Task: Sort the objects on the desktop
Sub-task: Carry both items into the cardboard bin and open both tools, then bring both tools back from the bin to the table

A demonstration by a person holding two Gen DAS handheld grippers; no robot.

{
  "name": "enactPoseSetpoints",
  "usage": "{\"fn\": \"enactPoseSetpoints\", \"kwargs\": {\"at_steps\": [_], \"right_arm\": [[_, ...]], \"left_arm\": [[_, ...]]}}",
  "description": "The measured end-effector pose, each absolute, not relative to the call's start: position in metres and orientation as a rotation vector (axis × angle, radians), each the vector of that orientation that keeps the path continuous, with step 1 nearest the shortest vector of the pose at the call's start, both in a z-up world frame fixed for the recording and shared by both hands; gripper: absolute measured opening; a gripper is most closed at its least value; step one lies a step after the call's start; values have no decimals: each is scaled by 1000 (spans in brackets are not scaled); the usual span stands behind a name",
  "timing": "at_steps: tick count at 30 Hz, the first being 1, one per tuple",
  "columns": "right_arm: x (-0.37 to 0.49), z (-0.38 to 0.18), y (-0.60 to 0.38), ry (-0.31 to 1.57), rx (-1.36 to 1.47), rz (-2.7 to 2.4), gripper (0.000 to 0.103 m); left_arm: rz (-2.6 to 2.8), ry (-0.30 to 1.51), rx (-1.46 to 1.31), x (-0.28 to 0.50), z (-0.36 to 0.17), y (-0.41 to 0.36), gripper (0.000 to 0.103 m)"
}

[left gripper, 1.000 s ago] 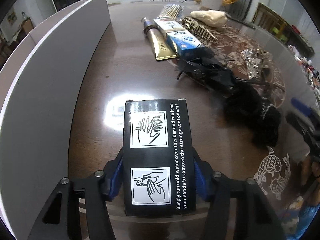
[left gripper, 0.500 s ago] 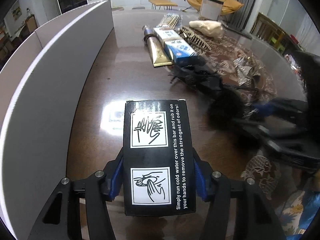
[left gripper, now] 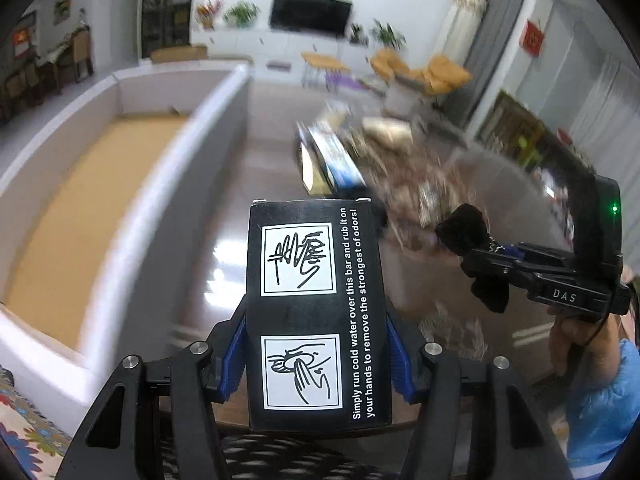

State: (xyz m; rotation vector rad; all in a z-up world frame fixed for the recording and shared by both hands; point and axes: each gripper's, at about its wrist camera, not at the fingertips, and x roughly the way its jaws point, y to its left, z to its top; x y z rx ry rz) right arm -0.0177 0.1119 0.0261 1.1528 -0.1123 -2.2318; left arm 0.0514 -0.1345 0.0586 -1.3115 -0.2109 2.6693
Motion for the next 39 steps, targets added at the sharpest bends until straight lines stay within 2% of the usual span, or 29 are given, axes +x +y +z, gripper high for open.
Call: {"fn": "enactPoseSetpoints", "kwargs": {"at_steps": [4,9,13,17,19,21,23,25,26,30,34,39], "right_arm": [[-39,77,40,-88,997,-2160,34],[-65,110,-87,-3,865,-2039,34],[-104,93,-189,102,896,-1993,34],[-130,61,-246,196,999,-1975,35],[-140,42,-262,248,1055,-1975,42],[-141,28,-269,322,1109,-1979,78],[-135,14,-273,437,1095,-1991,78],[-121,7,-278,599,1039,-2010,78],[-117,5,-279,658,1019,-2024,79],[-108,-3,-269,790,1012,-2051,78],[-92,-3,-253,852,959,-2072,78],[-92,5,-232,713,913,-2077,79]], "left_arm": [[2814,-240,-1286,48,92,-198,58],[2916,-357,-1464,23,76,-283,58],[2949,-388,-1620,-12,49,-332,58],[2960,-360,-1705,-46,33,-356,58],[2948,-318,-1781,-59,23,-361,59],[2910,-265,-1870,-67,12,-361,60],[2899,-158,-1929,-73,5,-355,61],[2911,-26,-1944,-74,3,-344,76],[2921,60,-1960,-75,0,-338,79],[2936,247,-1968,-78,-7,-322,80],[2925,178,-1965,-79,-8,-315,80],[2967,190,-1913,-80,-5,-308,80]]}}
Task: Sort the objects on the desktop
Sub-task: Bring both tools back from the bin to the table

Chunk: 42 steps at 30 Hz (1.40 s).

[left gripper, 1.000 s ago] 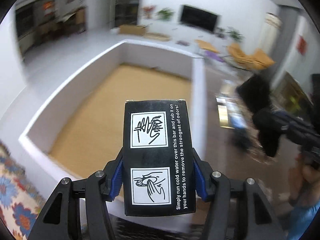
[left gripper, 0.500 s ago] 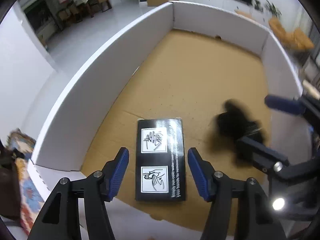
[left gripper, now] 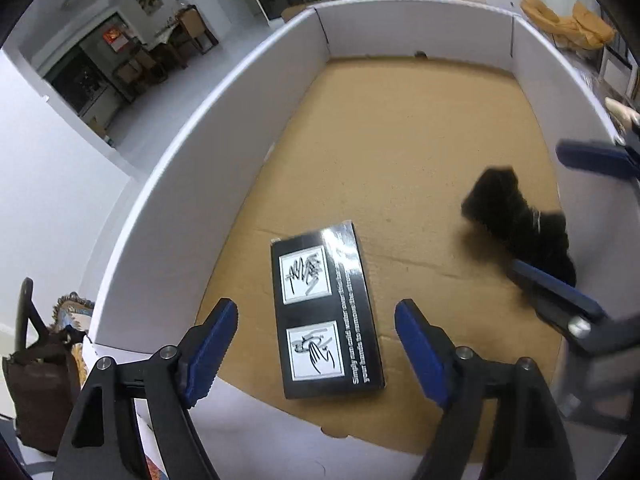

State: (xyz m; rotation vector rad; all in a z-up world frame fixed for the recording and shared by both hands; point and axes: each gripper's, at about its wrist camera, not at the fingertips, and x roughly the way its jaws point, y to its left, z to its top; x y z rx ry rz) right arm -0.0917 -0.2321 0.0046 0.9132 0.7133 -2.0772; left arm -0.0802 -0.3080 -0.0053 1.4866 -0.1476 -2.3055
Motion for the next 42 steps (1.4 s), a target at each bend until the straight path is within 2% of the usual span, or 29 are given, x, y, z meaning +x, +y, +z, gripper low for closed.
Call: {"fn": "enactPoseSetpoints", "kwargs": {"at_steps": [2,4,5,9,11,12,15,19,23,25,28,33,42], "right_arm": [[-88,27,-209,582,840,-2155,82],[-80,58,-173,428,727,-2238,100],[-75,70,-156,371,673,-2273,103],[-24,115,-57,102,305,-2441,103],[-11,109,-11,-2,281,-2494,103],[-15,100,3,-7,335,-2497,103],[-26,62,50,-36,744,-2487,103],[-20,20,120,-21,1007,-2586,103],[-4,-18,192,35,1296,-2578,103],[1,-31,209,65,1396,-2574,103],[2,-53,211,104,1450,-2584,103],[-21,-59,199,164,1428,-2590,103],[-67,-56,171,179,1342,-2604,103]], "left_arm": [[-2330,-87,1385,-72,6,-311,80],[-2387,-24,1269,-53,26,-312,80],[-2419,11,1210,-44,39,-309,80],[-2575,150,1080,-17,82,-284,96],[-2657,196,1034,-14,98,-261,102],[-2703,212,1012,1,105,-250,103],[-2852,230,1024,-2,124,-209,103],[-2956,176,1227,-20,118,-127,103],[-2874,64,1594,-46,57,-54,103],[-2829,-9,1666,-59,28,-35,103],[-2768,-88,1695,-82,-15,-15,103],[-2707,-139,1679,-82,-45,-15,103],[-2700,-27,1636,-93,-53,-32,103]]}}
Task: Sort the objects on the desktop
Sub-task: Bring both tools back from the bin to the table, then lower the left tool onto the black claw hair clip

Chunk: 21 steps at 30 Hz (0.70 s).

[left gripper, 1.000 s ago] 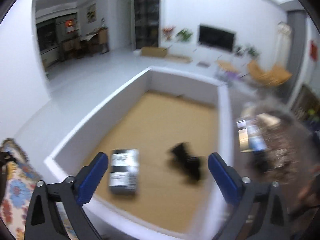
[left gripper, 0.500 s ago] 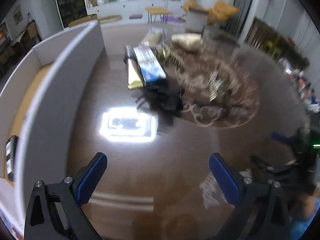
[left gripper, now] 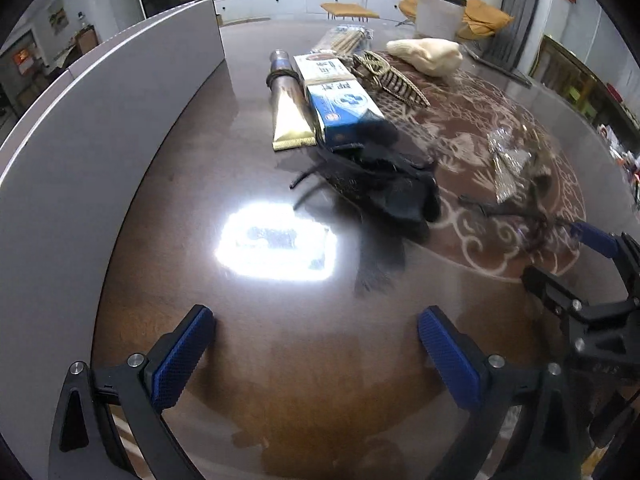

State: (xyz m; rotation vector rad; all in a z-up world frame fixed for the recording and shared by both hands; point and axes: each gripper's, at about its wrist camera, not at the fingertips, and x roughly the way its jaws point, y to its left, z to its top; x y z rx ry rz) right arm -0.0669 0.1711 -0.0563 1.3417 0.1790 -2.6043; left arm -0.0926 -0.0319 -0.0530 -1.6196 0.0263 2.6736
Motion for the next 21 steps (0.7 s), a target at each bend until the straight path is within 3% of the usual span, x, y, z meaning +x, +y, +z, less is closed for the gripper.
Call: {"fn": "enactPoseSetpoints", "kwargs": {"at_steps": [21], "right_arm": [[-92,-55,169,166,1347,-2612,103]], "left_arm": [[2742,9,-1519,-95,-53,-34,103]]}}
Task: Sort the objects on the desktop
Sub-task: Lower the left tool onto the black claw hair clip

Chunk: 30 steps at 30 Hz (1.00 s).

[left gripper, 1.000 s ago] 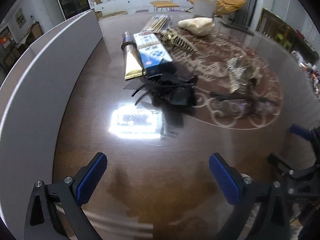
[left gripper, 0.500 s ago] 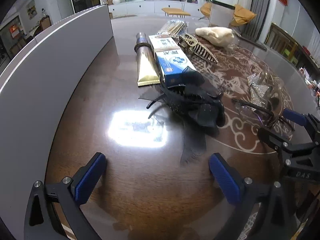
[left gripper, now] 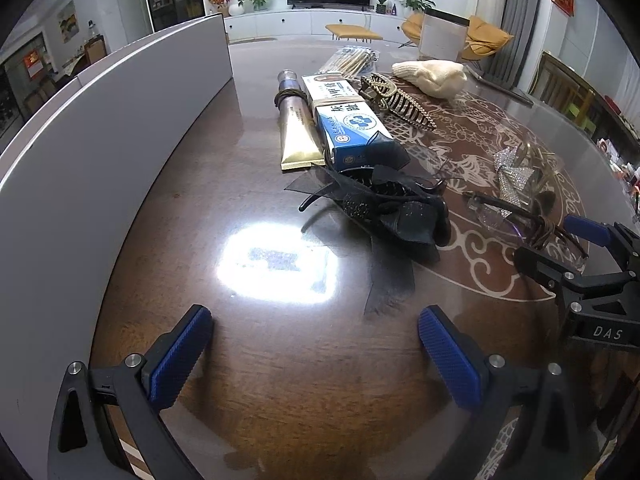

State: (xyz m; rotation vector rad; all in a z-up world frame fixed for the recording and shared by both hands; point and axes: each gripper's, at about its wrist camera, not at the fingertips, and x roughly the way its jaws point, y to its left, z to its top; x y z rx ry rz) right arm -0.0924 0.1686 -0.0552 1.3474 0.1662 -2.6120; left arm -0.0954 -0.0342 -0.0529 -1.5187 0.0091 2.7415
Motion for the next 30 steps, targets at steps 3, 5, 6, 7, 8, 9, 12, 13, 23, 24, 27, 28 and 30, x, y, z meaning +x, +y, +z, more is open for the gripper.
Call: {"fn": "enactPoseSetpoints", "kwargs": {"at_steps": [3,5,6,7,8,9,12,13,23,24,27,28,30], "right_arm": [[-92,-55,169,166,1347,-2612,103],[-92,-55,169,166,1347,-2612,103],[-92,-55,169,166,1347,-2612,103],[-92,-55,169,166,1347,-2612,103],[-92,-55,169,166,1347,-2612,103],[-92,-55,169,166,1347,-2612,103],[-93,-55,169,166,1347,-2612,103],[-93,-55,169,166,1347,-2612,103],[-93,-55,168,167,1347,-2611,103],[-93,-55,168,167,1347,-2611,103],[-93,-55,168,167,1347,-2611,103],[-93,-55,168,167,1347,-2611,103],[-93,-55,168,167,1346,-2611,103]], "left_arm": [[2744,8,-1519,-95,-53,-34,103],[2746,8,-1517,-95,-53,-34,103],[2746,8,-1516,-95,-53,-34,103],[2747,8,-1514,-95,-53,-34,103],[2748,8,-1513,-95,-53,-34,103],[2750,8,-1512,-95,-53,-34,103],[2752,7,-1509,-95,-53,-34,103],[2753,7,-1508,-95,-53,-34,103],[2753,8,-1508,-94,-53,-34,103],[2753,7,-1508,-93,-53,-34,103],[2755,5,-1510,-93,-53,-34,103],[2754,5,-1511,-93,-53,-34,103],[2747,3,-1518,-94,-53,-35,103]]}}
